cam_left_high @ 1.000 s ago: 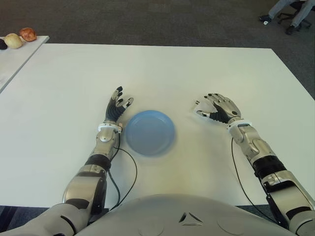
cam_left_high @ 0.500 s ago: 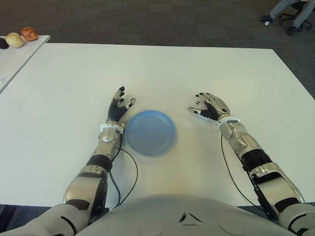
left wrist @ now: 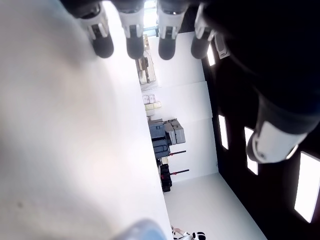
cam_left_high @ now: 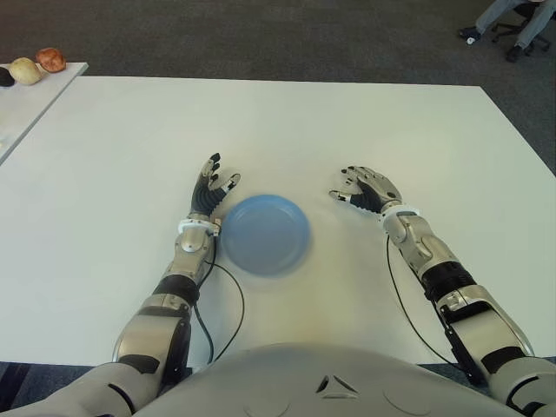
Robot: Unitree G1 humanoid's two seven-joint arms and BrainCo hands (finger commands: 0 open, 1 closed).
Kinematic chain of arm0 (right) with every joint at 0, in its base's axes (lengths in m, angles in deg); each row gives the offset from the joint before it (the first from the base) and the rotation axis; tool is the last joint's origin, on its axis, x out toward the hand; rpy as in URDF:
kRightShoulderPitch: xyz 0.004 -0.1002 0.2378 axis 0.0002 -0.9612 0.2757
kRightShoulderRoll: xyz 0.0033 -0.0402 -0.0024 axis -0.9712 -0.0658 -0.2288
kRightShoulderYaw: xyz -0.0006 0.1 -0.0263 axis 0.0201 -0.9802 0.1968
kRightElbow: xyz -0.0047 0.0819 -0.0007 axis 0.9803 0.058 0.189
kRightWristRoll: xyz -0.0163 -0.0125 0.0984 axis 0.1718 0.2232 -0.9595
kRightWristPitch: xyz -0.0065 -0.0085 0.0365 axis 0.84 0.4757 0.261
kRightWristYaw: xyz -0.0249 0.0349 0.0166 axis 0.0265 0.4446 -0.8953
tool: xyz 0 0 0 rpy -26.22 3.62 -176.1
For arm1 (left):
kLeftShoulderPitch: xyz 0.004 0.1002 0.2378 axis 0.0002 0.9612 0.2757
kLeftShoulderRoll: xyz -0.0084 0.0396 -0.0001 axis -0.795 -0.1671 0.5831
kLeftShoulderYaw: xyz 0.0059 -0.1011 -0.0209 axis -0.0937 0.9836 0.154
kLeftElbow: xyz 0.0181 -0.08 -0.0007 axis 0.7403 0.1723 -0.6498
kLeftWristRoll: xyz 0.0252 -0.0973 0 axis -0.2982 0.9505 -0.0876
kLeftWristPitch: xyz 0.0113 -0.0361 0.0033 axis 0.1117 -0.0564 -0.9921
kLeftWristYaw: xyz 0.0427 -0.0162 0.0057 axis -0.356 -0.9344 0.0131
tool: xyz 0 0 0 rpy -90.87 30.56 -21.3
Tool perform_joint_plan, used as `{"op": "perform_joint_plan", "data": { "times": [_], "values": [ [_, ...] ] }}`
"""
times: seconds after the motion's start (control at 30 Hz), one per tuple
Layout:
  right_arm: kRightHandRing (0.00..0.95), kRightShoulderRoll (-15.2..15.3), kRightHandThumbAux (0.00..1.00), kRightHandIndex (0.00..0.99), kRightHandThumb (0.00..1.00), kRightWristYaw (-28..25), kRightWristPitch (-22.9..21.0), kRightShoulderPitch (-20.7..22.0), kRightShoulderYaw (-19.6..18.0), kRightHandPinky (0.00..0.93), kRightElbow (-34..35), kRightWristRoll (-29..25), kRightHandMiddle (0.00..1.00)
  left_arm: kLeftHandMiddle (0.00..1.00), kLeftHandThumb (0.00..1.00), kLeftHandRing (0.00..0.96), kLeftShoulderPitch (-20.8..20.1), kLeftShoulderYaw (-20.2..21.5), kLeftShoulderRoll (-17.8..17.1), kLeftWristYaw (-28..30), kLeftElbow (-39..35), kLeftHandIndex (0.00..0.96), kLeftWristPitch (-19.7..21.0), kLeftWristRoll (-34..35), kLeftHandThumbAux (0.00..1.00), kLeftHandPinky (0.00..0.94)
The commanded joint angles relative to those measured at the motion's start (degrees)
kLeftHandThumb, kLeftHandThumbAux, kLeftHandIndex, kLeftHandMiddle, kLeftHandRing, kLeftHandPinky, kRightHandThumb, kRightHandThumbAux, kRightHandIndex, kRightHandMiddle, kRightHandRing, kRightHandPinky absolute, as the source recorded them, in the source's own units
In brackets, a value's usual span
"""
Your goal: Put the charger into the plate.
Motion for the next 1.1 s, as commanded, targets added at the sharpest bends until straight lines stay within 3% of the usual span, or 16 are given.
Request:
{"op": "perform_joint_plan", "data": {
  "times": [0.03, 0.43, 0.77, 1.1],
  "values": [
    [0.0, -0.4, 0.11, 0.0, 0.327, -0.8, -1.0, 0.4, 0.9, 0.0, -0.7, -0.2, 0.0, 0.0, 0.0, 0.001, 4.3, -0.9, 1.5, 0.4, 2.5, 0.0, 4.0, -0.6, 0.588, 0.019],
    [0.0, -0.1, 0.11, 0.0, 0.32, -0.4, -2.0, 0.1, 1.9, 0.0, -1.1, 0.0, 0.0, 0.007, 0.0, 0.01, 4.3, -0.9, 0.7, 1.3, 3.1, 0.0, 2.9, -0.7, 0.582, 0.03],
    [0.0, 0.8, 0.112, 0.0, 0.309, 2.5, 0.2, 0.1, 2.1, 0.0, -2.7, -0.2, 0.0, 0.011, 0.0, 0.014, 4.2, -0.9, 0.3, 1.4, 3.3, 0.0, 3.0, -0.9, 0.579, 0.031],
    [0.0, 3.2, 0.115, 0.0, 0.298, 2.2, 0.4, -1.7, 1.2, 0.0, 1.5, -0.5, 0.0, 0.009, 0.0, 0.01, 4.0, -1.0, -0.4, 2.2, 3.6, 0.0, 3.4, -1.1, 0.556, 0.017]
  ]
}}
